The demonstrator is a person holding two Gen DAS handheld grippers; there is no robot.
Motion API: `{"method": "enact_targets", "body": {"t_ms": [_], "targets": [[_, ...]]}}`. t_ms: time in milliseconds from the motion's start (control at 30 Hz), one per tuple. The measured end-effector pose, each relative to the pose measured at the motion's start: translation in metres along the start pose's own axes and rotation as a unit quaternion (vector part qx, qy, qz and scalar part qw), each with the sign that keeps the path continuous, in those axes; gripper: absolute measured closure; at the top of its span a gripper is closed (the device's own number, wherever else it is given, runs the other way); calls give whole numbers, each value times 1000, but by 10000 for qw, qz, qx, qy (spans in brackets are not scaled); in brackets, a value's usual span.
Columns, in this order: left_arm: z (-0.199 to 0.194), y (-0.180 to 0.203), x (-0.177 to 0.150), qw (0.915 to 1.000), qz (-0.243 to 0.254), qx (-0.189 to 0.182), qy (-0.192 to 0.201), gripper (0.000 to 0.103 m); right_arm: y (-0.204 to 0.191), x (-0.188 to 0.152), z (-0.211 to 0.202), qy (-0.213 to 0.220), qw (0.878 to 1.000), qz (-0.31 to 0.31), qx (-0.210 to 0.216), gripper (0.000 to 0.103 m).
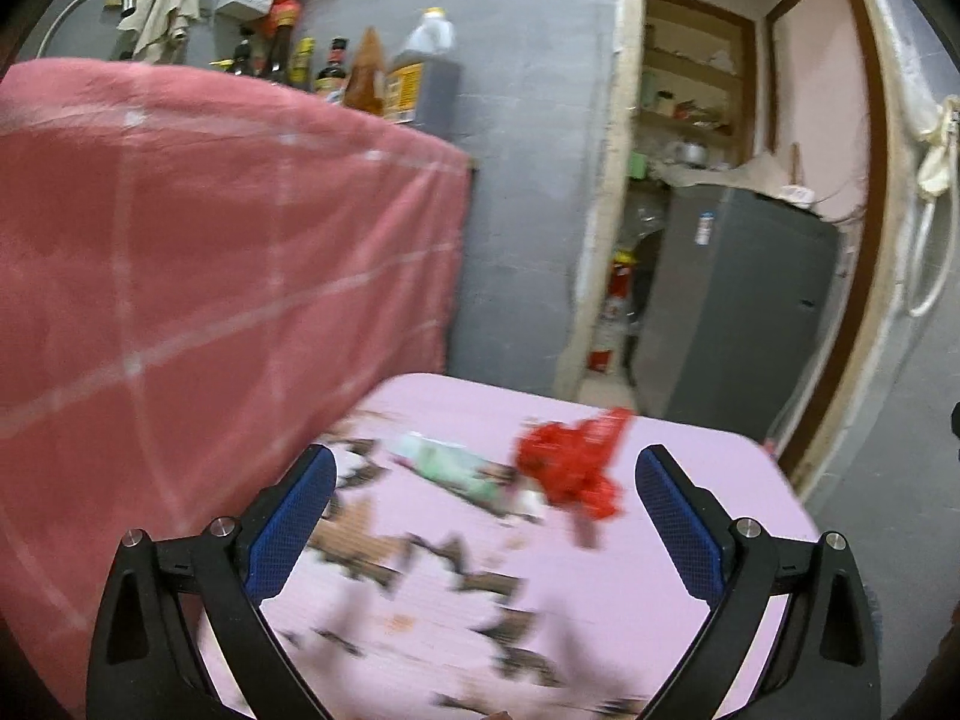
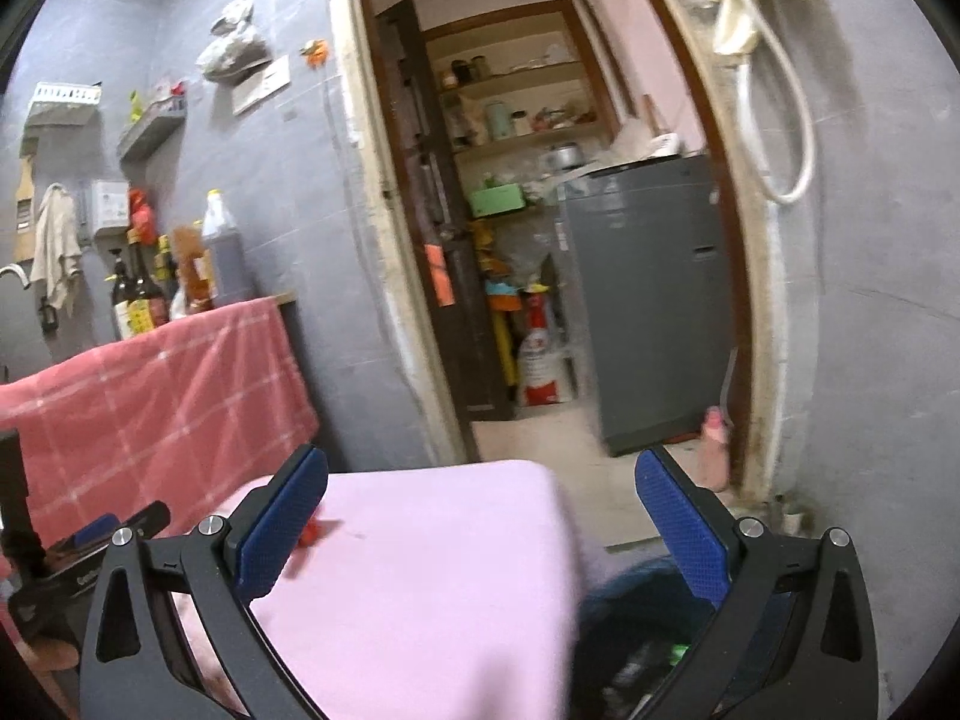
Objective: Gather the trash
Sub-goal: 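Move both tools back to the table toward the red bag and green wrapper, then grasp the red plastic bag with the right tool while the left tool grasps the green-pink wrapper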
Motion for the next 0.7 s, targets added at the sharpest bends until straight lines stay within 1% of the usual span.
{"method": "enact_targets", "body": {"t_ms": [133, 233, 333, 500, 600, 667, 700], "targets": [[18, -31, 4, 9992, -135, 229, -284, 5, -34, -1, 28, -166, 9996, -52, 228, 0], [33, -52, 2, 9978, -387, 334, -424, 5, -57, -5, 51, -316, 9988, -104, 368, 0], [50, -68, -1, 9953, -564, 438, -657, 5, -79, -13, 75, -489, 9975, -177, 478, 0], [72, -83, -4, 9925, -694, 416, -920, 5, -101, -25, 109, -794, 9946, -308, 599, 0], [85, -87, -3, 9903, -690, 351, -1150, 6, -113, -34, 134, -1136, 9906, -406, 650, 0], [91, -88, -4, 9895, -679, 308, -1236, 6, -118, -40, 147, -1367, 9874, -419, 675, 0], [93, -88, -4, 9895, -668, 273, -1251, 7, -120, -42, 153, -1484, 9855, -425, 704, 3]]}}
Point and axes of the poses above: each gripper's, at about its wrist camera, not at the fingertips, and z roughly the way its jaws point, y to its right, x to its top, the point moved 2 cm from there along z, roughly the way its jaws point, and after that the axes turned 1 degree about z, right-handed, at the moved point
